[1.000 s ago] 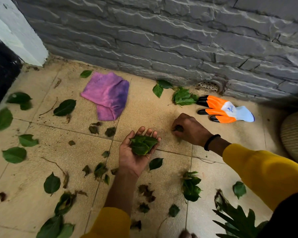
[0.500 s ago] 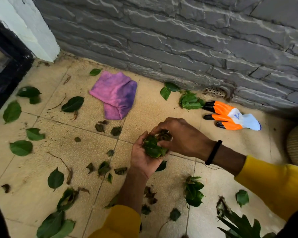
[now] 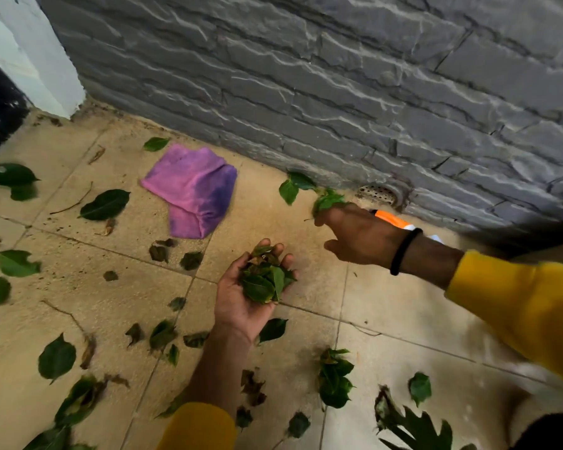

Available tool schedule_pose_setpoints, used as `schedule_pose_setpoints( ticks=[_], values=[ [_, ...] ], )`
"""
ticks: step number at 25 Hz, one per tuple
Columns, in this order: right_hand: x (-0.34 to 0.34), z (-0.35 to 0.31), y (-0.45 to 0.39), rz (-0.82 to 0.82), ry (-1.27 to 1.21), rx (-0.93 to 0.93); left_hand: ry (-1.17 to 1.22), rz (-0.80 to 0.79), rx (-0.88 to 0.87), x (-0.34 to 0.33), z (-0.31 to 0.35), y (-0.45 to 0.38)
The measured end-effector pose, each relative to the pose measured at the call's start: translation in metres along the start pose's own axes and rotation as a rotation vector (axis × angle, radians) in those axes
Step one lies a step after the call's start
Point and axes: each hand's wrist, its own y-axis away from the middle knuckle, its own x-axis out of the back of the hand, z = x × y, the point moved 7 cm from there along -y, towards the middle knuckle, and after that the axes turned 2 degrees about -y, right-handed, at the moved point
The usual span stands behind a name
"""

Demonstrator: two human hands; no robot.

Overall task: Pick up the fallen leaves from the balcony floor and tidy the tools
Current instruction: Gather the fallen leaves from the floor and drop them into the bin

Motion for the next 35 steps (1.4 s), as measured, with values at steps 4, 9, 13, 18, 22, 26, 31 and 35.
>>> schedule_pose_setpoints(
  ticks=[4,9,13,18,22,26,31,35],
  values=[
    [0.021,0.055,-0.057,0.019,0.090,-0.043,0.015,-0.004,-0.040,-0.009,-0.002,-0.004],
    [-0.021,0.086,-0.091,-0.142,0.145,-0.027,0.056,0.006,-0.042,-0.011,-0.010,-0.002],
    [-0.049,0.090,-0.095,-0.062,0.050,-0.079,0.023,0.045,-0.049,0.002,-0.005,0.002],
    [-0.043,0.065,-0.090,0.135,-0.042,-0.018,0.038,0.061,-0.081,0.003,0.007,0.002],
    [-0.023,0.049,-0.088,0.145,-0.307,-0.019,0.031,0.067,-0.121,0.008,0.014,-0.002],
    [-0.007,0.019,-0.075,-0.115,-0.878,-0.066,0.043,0.094,-0.120,0.017,0.015,-0.004],
    [0.001,-0.067,-0.040,-0.585,-0.870,0.219,0.095,0.110,-0.150,0.016,0.021,0.001],
    [-0.004,-0.117,-0.022,-0.447,-0.333,0.360,0.082,0.116,-0.172,0.017,0.032,0.001]
  ],
)
